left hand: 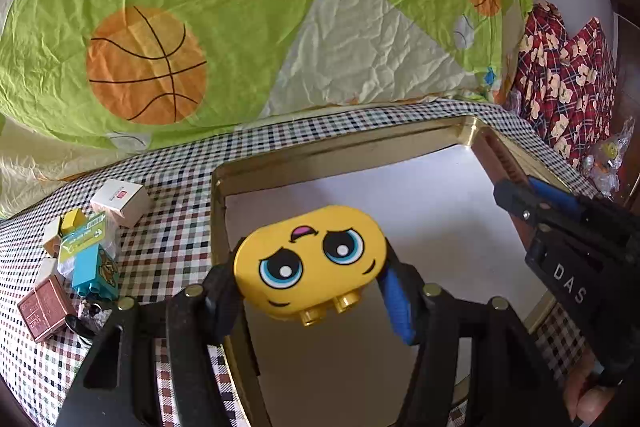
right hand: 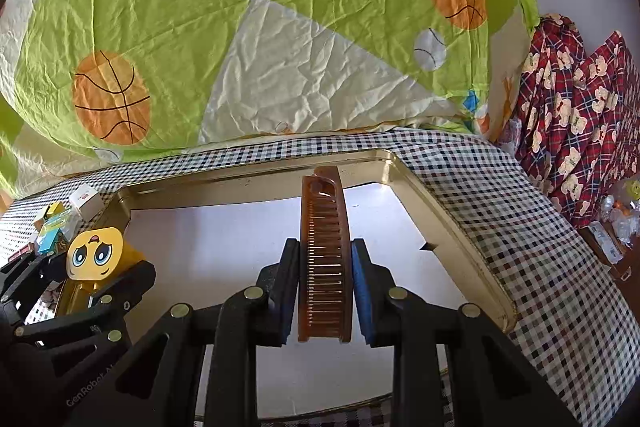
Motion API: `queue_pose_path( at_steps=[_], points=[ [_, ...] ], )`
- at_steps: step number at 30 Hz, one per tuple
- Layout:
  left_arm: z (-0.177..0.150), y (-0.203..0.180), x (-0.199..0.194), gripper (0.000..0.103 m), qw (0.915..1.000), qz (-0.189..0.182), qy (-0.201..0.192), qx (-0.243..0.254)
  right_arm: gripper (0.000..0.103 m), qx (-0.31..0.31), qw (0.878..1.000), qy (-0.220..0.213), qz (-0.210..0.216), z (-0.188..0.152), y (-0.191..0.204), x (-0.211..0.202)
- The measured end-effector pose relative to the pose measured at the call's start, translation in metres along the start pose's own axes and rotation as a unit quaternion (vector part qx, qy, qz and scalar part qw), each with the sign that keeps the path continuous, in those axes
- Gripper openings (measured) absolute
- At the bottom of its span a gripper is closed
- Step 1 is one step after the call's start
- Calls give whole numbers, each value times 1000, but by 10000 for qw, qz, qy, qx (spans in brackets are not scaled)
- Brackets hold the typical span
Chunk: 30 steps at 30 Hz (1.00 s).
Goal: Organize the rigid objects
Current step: 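Lower the comb into the tray and open the right tool while the left tool places the yellow block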
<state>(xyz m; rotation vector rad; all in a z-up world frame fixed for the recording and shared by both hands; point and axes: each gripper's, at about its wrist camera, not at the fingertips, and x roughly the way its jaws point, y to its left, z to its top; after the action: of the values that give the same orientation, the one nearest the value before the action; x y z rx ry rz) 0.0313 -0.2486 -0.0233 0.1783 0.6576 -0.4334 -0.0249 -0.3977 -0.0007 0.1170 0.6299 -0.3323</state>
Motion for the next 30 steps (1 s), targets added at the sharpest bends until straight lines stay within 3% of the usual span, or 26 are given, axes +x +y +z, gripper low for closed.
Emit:
queue_pose_path(
  at_steps=[22, 24, 26, 27, 29, 30],
  points=[
    [1, -2, 1, 61, 9998, 128, 24, 147, 28, -61, 9997, 160, 198, -1, 4, 6],
    [0, -2, 0, 61, 9997, 185, -19, 154, 28, -55, 9998, 73, 175, -1, 4, 3],
    [0, -2, -2, 68, 9996, 218, -68, 167, 28, -9, 9998, -195, 71, -1, 3, -7],
    [0, -2, -4, 72, 9996, 209, -120, 168, 33, 1, 9991, -415, 24, -1, 2, -14],
    [-1, -1, -11, 95, 9992, 235, -304, 128, 59, -9, 9964, -824, -220, -1, 2, -28],
    [-2, 2, -16, 100, 9987, 240, -444, 69, 80, -8, 9935, -1056, -415, -1, 3, -34]
  ],
)
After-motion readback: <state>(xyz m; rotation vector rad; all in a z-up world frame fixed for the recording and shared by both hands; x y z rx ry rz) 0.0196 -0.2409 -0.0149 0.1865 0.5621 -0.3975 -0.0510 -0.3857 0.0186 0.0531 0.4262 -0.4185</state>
